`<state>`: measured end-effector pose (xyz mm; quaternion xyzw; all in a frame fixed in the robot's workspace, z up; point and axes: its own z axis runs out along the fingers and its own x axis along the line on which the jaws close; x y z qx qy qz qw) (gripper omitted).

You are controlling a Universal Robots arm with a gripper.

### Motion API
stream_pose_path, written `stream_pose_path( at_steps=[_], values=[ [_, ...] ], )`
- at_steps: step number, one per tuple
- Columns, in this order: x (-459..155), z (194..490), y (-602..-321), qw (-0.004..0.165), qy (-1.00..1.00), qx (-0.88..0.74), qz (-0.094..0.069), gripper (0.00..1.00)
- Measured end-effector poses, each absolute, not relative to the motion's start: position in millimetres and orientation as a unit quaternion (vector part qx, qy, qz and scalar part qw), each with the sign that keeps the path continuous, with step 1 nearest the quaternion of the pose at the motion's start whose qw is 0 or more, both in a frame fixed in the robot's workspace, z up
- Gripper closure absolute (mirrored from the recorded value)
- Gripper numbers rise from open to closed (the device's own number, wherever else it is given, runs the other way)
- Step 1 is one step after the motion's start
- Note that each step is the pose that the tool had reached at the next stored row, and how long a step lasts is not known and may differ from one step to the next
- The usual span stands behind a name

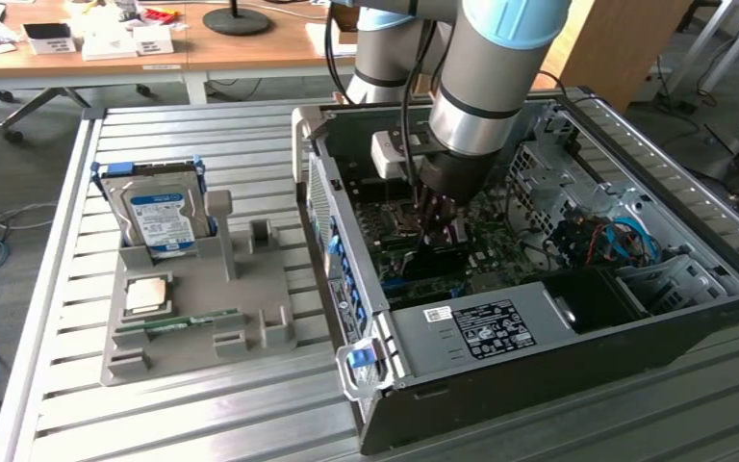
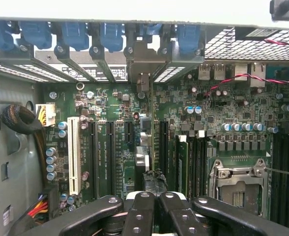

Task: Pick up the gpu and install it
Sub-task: 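Press down on the gpu until it lock into place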

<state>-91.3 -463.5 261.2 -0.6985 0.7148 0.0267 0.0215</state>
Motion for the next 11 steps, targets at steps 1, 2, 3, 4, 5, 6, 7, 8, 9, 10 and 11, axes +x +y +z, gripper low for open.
stream_pose_path(
  at_steps=[1, 2, 3, 4, 5, 6, 7, 8, 9, 10, 11],
  values=[
    [-91.4, 261.3, -463.5, 0.021, 0.715, -0.698, 0.027, 0.89],
    [-91.4, 261.3, -463.5, 0.022, 0.715, -0.698, 0.027, 0.89],
    [-91.4, 261.1, -463.5, 0.021, 0.715, -0.698, 0.027, 0.89],
    [-91.5, 260.9, -463.5, 0.022, 0.715, -0.698, 0.027, 0.89],
    [-91.6, 260.9, -463.5, 0.021, 0.715, -0.698, 0.027, 0.89],
    [-91.7, 260.9, -463.5, 0.021, 0.715, -0.698, 0.027, 0.89],
    [-91.7, 260.9, -463.5, 0.021, 0.715, -0.698, 0.027, 0.89],
    [-91.7, 260.9, -463.5, 0.021, 0.715, -0.698, 0.027, 0.89],
    [-91.7, 260.8, -463.5, 0.022, 0.715, -0.698, 0.027, 0.89],
    [-91.8, 260.8, -463.5, 0.022, 0.715, -0.698, 0.027, 0.89],
    [-92.0, 260.6, -463.5, 0.021, 0.715, -0.698, 0.027, 0.89]
  ],
)
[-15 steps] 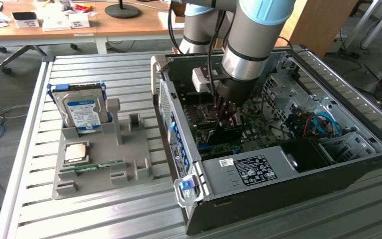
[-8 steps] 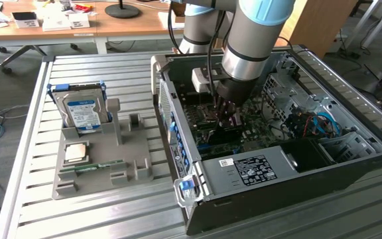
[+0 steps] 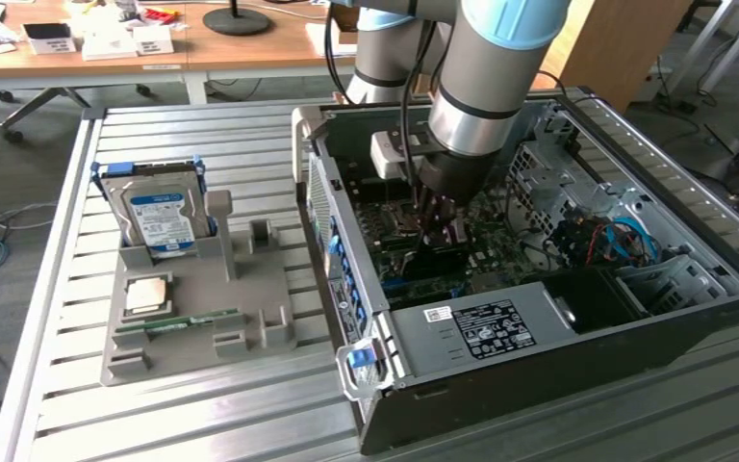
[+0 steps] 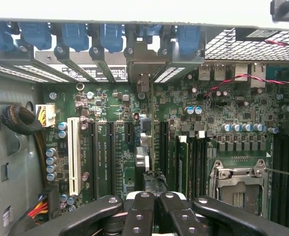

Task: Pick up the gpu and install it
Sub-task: 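Press down on the gpu until it lock into place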

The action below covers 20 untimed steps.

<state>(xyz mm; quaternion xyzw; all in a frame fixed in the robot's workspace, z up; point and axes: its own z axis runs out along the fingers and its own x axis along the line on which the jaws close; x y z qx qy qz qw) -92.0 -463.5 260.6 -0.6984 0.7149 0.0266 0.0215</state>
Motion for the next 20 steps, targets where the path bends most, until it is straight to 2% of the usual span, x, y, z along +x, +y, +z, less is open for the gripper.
stream_pose_path(
  at_steps=[8, 20],
  values=[
    [-92.1, 263.0, -463.4, 0.022, 0.715, -0.698, 0.027, 0.89],
    [-92.1, 293.4, -463.5, 0.022, 0.715, -0.698, 0.027, 0.89]
  ],
)
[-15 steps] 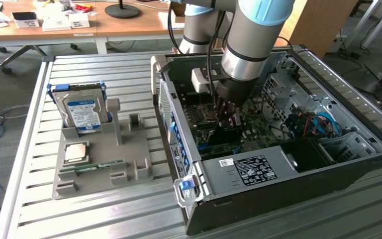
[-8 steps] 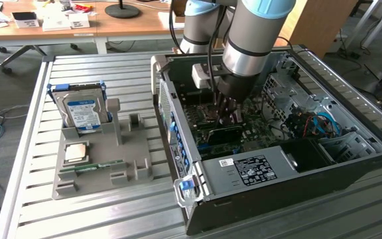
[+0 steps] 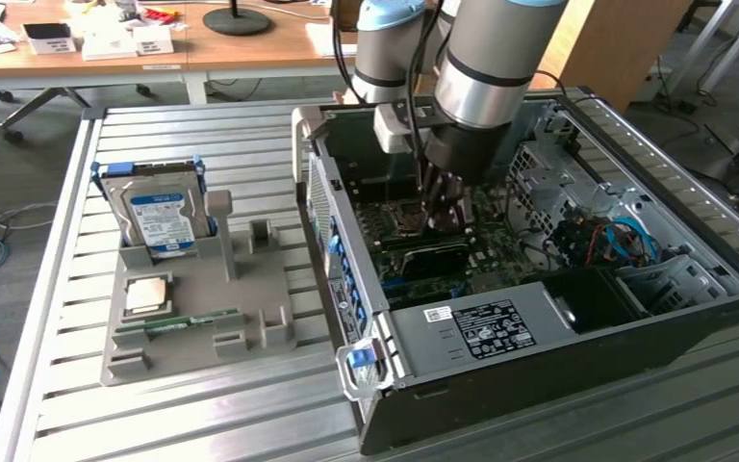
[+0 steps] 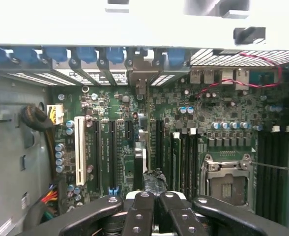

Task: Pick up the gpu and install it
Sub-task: 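Press down on the gpu until it lock into place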

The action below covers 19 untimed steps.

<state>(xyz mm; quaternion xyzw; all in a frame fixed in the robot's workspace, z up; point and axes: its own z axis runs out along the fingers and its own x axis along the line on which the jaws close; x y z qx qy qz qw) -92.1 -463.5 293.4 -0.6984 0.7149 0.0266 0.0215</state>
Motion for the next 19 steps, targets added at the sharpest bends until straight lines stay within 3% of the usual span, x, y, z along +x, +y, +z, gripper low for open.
stream_pose_path(
  at_steps=[14, 19],
  values=[
    [-92.1, 341.4, -463.5, 0.022, 0.715, -0.698, 0.027, 0.89],
    [-92.1, 343.4, -463.5, 0.022, 0.715, -0.698, 0.027, 0.89]
  ],
)
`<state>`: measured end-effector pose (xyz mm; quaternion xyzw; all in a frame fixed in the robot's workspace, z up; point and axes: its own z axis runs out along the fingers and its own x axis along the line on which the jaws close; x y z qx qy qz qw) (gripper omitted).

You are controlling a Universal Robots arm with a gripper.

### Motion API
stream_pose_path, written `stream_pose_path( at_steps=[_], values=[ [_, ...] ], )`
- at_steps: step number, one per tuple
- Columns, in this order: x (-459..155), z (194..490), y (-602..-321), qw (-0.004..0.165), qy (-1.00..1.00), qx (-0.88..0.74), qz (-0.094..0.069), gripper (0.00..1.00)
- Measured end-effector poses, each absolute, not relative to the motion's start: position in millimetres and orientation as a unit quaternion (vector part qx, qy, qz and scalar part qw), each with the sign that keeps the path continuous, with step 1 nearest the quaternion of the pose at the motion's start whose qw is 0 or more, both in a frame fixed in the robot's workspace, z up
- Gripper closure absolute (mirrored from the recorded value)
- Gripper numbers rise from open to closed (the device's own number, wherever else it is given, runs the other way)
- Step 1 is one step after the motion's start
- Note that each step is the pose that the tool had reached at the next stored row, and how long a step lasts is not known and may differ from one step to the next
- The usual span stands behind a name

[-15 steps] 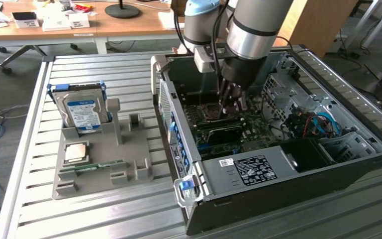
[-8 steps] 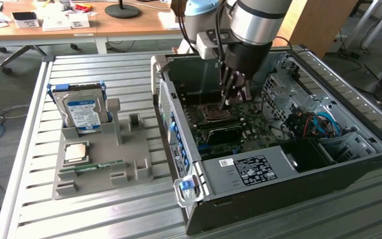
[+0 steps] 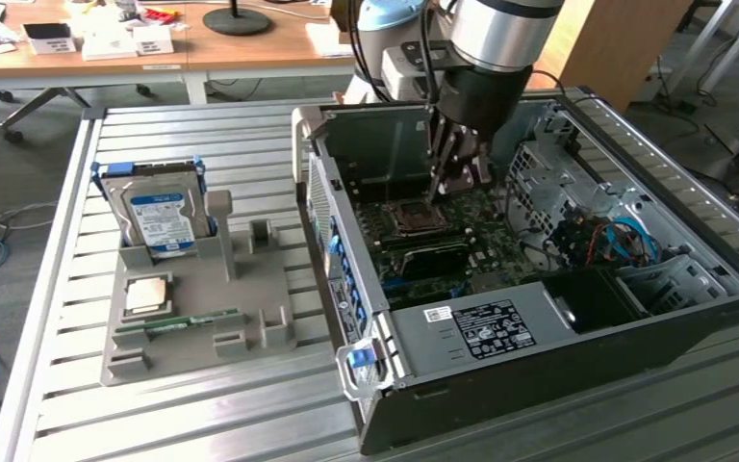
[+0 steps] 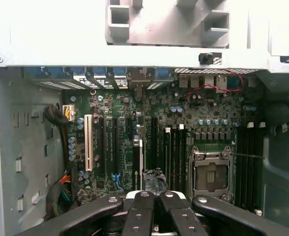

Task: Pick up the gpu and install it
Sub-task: 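Press down on the gpu until it lock into place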

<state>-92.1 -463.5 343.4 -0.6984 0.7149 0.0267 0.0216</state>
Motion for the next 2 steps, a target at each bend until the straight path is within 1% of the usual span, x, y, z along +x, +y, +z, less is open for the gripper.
stream_pose_path(
  at_steps=[2],
  values=[
    [-92.1, 343.4, -463.5, 0.022, 0.715, -0.698, 0.027, 0.89]
  ],
)
